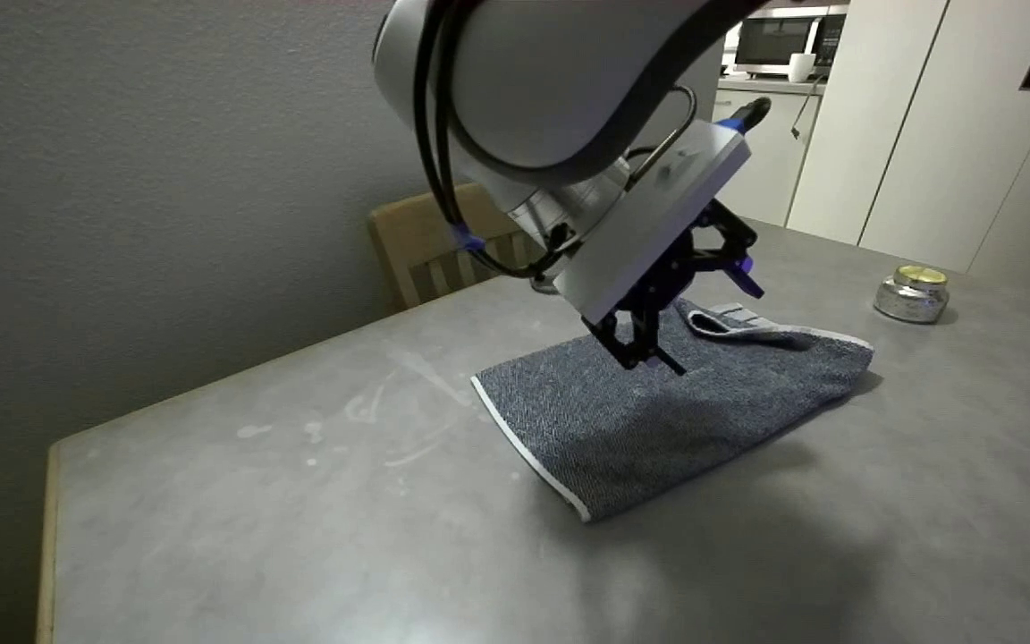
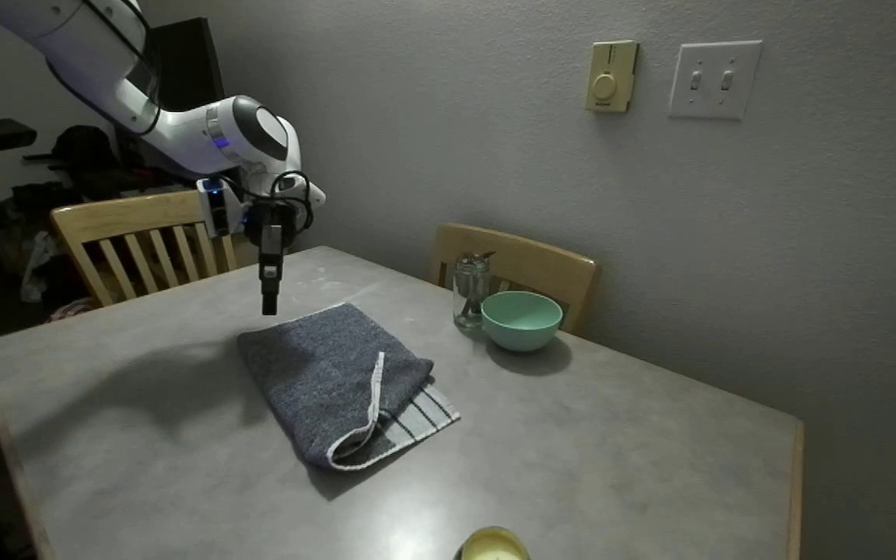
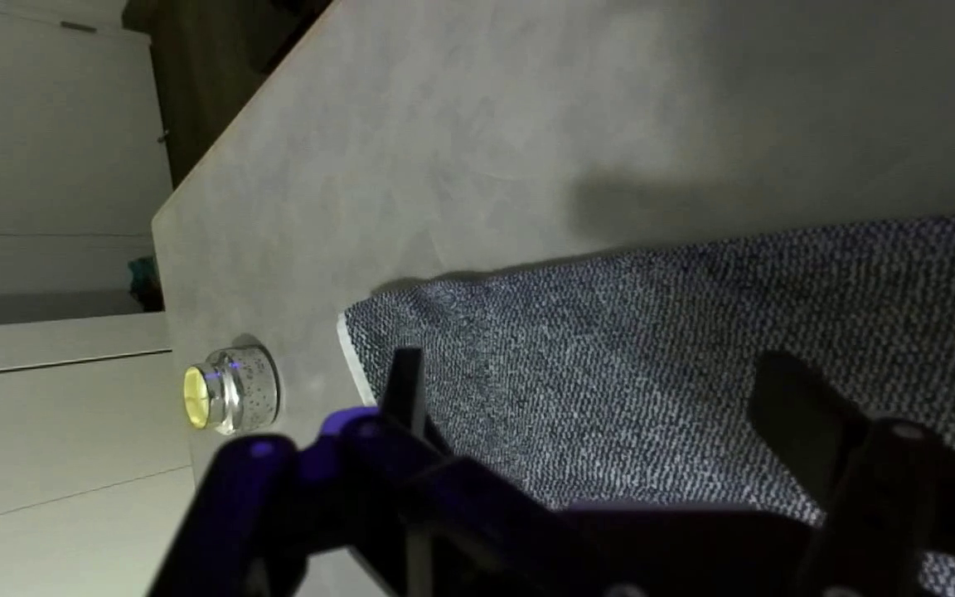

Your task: Unfold the towel

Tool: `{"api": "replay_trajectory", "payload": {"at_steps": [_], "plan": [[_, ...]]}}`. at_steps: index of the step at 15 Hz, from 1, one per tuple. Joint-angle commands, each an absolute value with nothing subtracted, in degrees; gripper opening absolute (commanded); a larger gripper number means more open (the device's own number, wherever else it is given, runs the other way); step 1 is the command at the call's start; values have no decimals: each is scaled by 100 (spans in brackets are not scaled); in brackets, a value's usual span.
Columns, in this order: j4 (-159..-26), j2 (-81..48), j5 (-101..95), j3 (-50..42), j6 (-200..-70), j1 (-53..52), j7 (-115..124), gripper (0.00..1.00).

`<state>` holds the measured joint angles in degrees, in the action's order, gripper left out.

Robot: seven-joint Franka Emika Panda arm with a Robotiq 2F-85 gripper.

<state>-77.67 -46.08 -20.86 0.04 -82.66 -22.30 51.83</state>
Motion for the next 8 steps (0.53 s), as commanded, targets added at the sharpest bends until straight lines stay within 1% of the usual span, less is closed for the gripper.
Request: {"api": "replay_trajectory", "payload": {"at_steps": [1, 4, 8], "plan": [[-7730, -4637, -2077, -2, -8248, -2248, 5180, 100], [-7739, -4726, -2049, 37, -8275, -2195, 4902, 100], [-8027, -4676, -1406, -148, -8583, -1804, 5741, 100]]}}
